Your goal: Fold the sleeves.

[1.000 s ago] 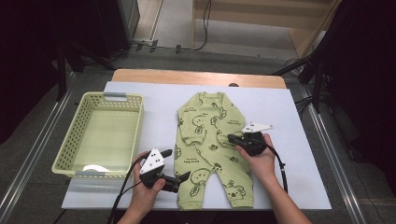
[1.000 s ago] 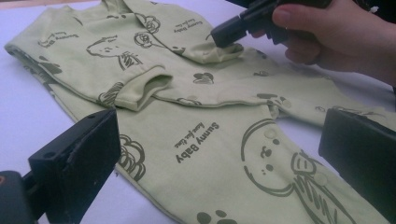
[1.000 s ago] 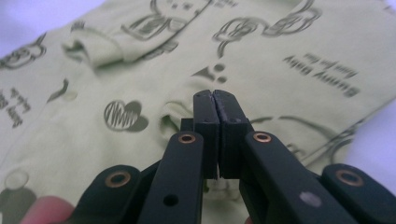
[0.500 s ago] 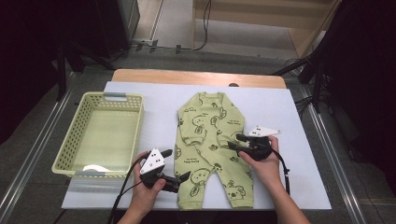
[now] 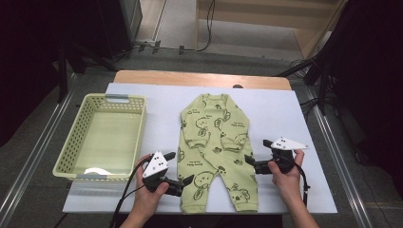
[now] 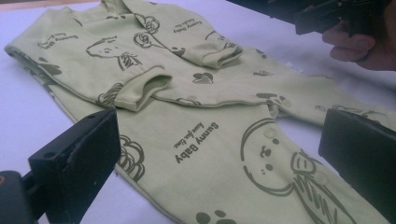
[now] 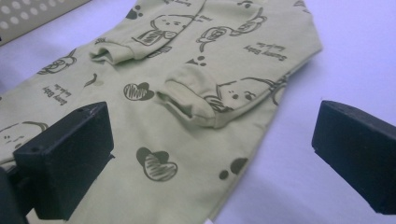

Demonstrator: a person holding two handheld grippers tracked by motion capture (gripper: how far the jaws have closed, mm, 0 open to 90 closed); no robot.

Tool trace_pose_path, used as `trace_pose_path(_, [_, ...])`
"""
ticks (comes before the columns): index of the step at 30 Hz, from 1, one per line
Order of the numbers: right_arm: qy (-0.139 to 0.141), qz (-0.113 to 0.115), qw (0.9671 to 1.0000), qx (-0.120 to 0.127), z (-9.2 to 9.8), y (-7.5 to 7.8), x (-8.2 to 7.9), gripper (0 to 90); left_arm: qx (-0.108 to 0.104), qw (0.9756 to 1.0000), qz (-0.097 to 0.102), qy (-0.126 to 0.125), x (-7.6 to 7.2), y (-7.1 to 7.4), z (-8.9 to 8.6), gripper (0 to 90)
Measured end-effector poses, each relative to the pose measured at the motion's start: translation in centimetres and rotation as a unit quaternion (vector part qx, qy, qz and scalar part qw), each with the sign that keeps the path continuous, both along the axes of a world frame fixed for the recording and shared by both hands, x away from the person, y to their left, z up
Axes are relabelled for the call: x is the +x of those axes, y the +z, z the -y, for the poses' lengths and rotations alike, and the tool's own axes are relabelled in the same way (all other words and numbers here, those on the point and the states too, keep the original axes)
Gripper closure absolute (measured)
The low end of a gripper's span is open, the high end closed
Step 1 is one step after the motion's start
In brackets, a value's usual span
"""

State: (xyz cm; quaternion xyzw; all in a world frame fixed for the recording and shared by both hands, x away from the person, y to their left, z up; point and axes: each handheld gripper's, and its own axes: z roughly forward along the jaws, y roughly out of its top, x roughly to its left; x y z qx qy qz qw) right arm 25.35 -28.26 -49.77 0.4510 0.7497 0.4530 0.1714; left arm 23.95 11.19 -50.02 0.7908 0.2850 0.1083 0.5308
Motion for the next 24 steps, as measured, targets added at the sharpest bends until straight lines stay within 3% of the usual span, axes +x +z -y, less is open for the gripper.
trace_pose_path(18, [-0.032,0.018,0.9993,0.004,4.3,-0.1,-3.5,0.0,0.001,1.0,0.002,-0.001,0.0,0.0,0.0,0.0])
trace_pose_path(20, [-0.037,0.024,0.999,0.001,4.7,-0.2,-3.9,6.7,-0.002,1.0,0.002,-0.003,-0.1,0.0,0.0,0.0])
trace_pose_path(24, [-0.041,0.02,0.9989,0.012,5.6,-0.4,-4.6,7.2,-0.003,1.0,0.004,-0.006,-0.1,0.0,0.0,0.0])
